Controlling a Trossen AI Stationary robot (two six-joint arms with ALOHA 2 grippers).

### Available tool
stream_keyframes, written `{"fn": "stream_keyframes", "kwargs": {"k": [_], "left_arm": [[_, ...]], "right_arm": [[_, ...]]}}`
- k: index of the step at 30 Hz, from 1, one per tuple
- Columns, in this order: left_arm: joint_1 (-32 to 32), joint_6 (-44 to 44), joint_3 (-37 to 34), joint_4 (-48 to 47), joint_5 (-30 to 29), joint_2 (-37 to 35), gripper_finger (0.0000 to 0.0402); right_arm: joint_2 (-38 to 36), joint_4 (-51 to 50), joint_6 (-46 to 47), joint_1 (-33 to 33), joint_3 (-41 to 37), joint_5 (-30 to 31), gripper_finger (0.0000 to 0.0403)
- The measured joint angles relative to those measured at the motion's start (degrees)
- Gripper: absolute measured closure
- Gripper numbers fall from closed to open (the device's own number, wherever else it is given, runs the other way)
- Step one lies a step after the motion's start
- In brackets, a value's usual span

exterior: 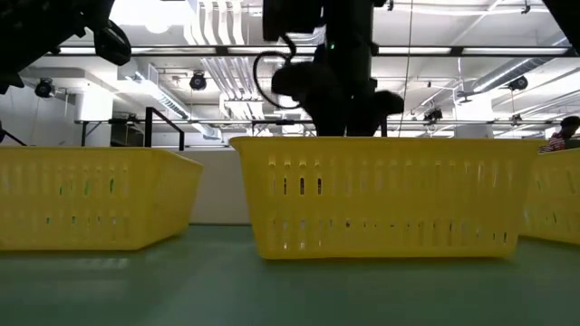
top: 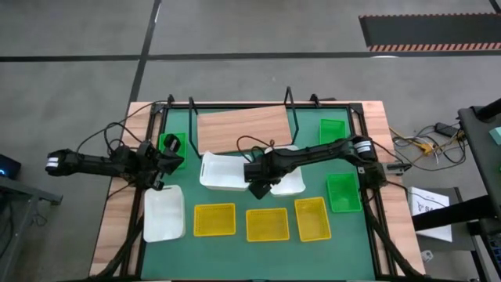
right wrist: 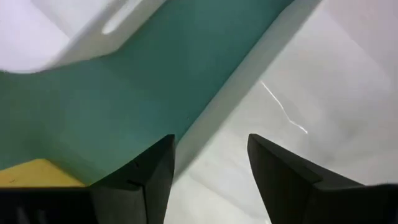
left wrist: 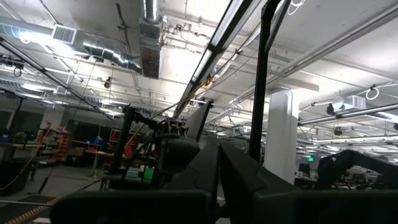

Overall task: Stack baskets on shelf by color
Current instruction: Put the right white bin on the shelf

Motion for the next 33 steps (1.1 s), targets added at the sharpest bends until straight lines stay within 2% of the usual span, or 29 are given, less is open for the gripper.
{"fn": "stream_keyframes", "kwargs": {"k": [6,18,33], "left_arm": [[0.0,0.0,0.0,0.0,0.0,0.0,0.0402],[0.0,0.0,0.0,-0.1,0.0,0.2,0.0402],[0.0,0.0,0.0,-0.2,0.0,0.2,0.0402]], "right_arm": [[2.4,0.0,0.5,0.1,-0.1,0.0,0.0228],[-0.2,0.6,5.2,1.8,0.1,3.6,0.0383],[-2.1,0.6,5.1,2.4,0.3,4.6,0.0392]]}}
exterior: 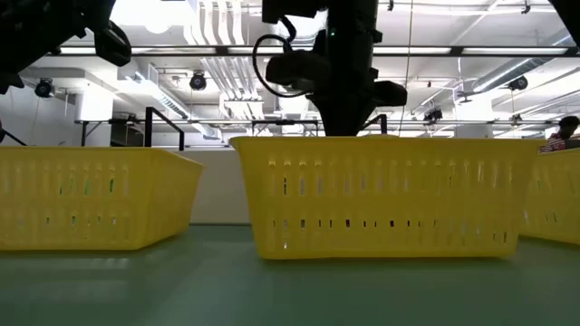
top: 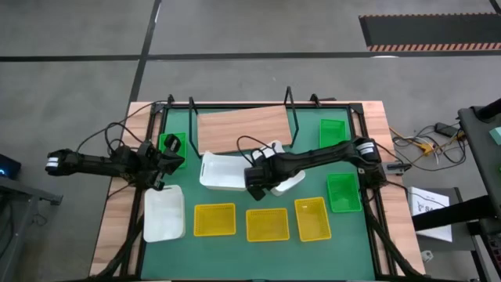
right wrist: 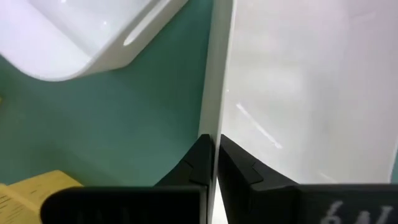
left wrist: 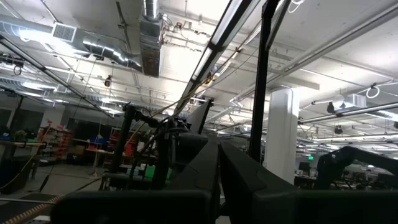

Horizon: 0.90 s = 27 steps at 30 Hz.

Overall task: Stack baskets on shelf by color
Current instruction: Put the right white bin on the shelf

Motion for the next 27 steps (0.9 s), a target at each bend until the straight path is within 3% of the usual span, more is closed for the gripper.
{"fn": "stream_keyframes", "kwargs": {"k": [12,27], "left_arm": [[0.0,0.0,0.0,0.1,0.0,0.0,0.0402],[0.0,0.0,0.0,0.2,0.0,0.0,0.0402]], "right_arm": [[-4.4,-0.1,0.0,1.0,0.9,6.2,0.0392],[-4.5,-1.2,-10.5,-2.1,11.9,17.4,0.0392]]}}
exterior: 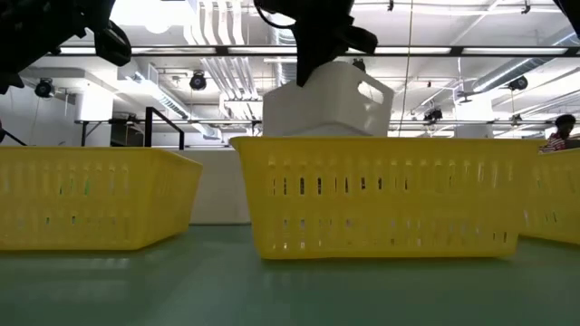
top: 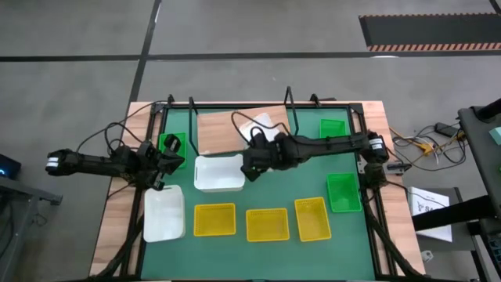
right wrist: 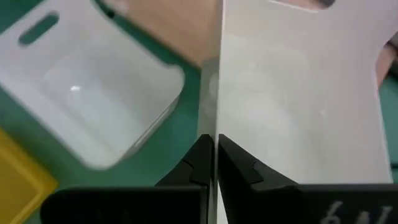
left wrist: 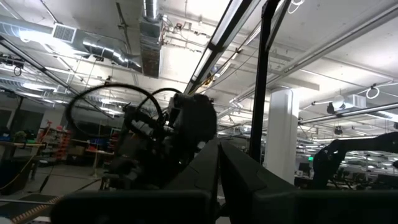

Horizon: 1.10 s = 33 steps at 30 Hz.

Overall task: Stack baskets on shelf by color
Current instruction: Put the right white bin on the shelf

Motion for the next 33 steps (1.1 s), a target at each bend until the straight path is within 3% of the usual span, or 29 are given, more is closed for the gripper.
{"fn": "stream_keyframes", "kwargs": {"k": [5,18,27,33], "left_arm": [[0.0,0.0,0.0,0.1,0.0,0.0,0.0402],[0.0,0.0,0.0,0.1,0.0,0.0,0.0402],[0.0,0.0,0.0,0.1,0.0,0.0,0.0402],[0.0,0.0,0.0,0.1,0.0,0.0,0.0402]], "right_arm": [[0.0,3.1,-2.7,-3.7,-0.7,3.6,0.0392],[0.1,18.7,-5.4,-14.5,-10.8,3.9,0.0392],[0.3,22.6,-4.0,-17.2,-13.8,3.5,0.0391],[0.3,22.9,-4.0,-17.6,-15.3,3.1,0.036]]}}
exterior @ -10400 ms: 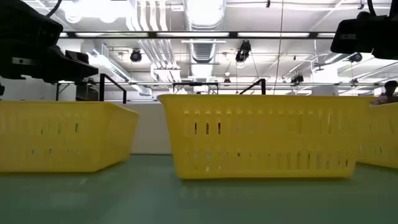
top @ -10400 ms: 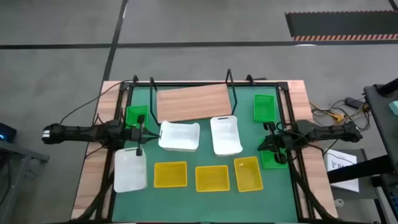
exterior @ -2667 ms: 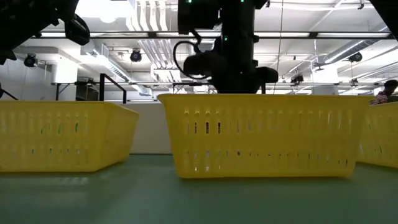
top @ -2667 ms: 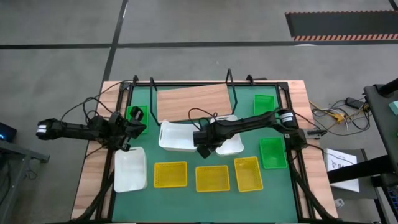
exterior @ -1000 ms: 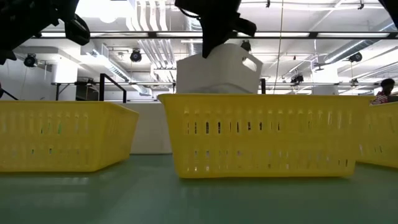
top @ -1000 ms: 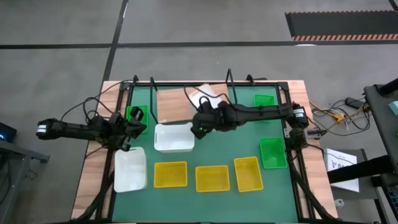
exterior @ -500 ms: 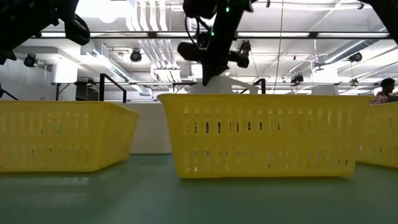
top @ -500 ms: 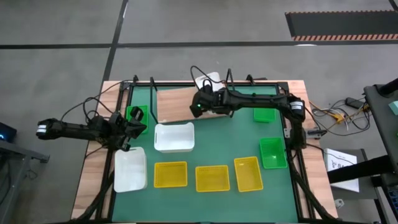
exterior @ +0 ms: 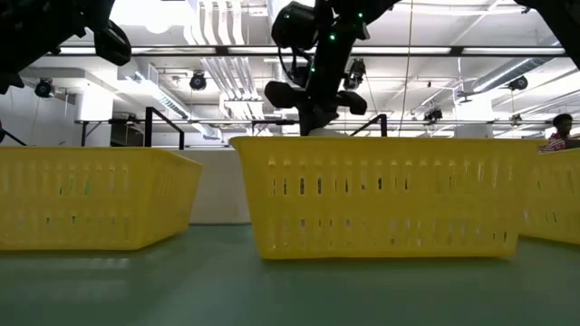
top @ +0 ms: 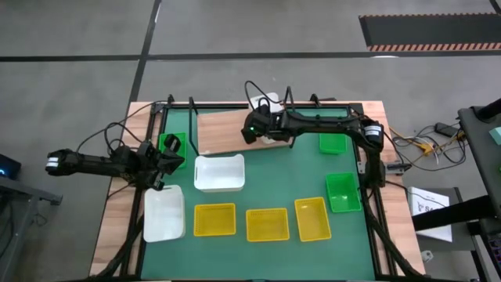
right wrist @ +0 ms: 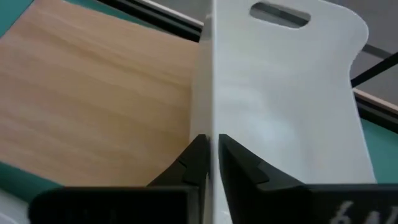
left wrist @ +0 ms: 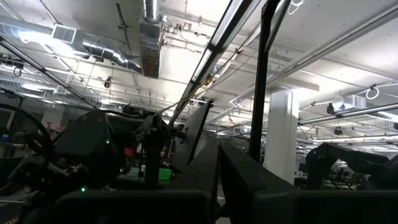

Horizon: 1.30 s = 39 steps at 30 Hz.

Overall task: Stack baskets on shelf by color
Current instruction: Put the right white bin on the shelf

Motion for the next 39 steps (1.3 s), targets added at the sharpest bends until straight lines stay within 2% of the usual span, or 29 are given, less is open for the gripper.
{"fn": "stream_keyframes", "kwargs": {"k": [6,11,14,21,24,28,33,37,39], "left_arm": [[0.0,0.0,0.0,0.0,0.0,0.0,0.0402],[0.0,0.0,0.0,0.0,0.0,0.0,0.0402],[0.0,0.0,0.0,0.0,0.0,0.0,0.0402],[0.0,0.0,0.0,0.0,0.0,0.0,0.0402],[0.0,0.0,0.0,0.1,0.0,0.0,0.0402],[0.0,0.0,0.0,0.1,0.0,0.0,0.0402],[0.0,0.0,0.0,0.0,0.0,0.0,0.0402],[0.0,0.0,0.0,0.1,0.0,0.0,0.0402],[0.0,0.0,0.0,0.1,0.0,-0.1,0.0402]], "right_arm": [[0.0,1.9,-1.3,0.0,0.0,0.0,0.0305],[0.0,2.5,-10.2,-0.7,4.4,-3.4,0.028],[-0.1,3.1,-13.5,-2.6,7.4,-9.1,0.0298],[3.3,4.2,-22.2,-7.4,12.1,-19.6,0.0385],[7.1,4.0,-27.6,-8.7,14.9,-22.6,0.0391],[12.7,0.5,-32.5,-10.2,21.3,-23.3,0.0392],[20.1,-10.2,-33.9,-12.0,31.7,-22.8,0.0392],[24.8,-18.2,-35.2,-12.2,39.5,-18.9,0.0392],[25.1,-17.7,-35.8,-12.3,38.8,-16.3,0.0392]]}}
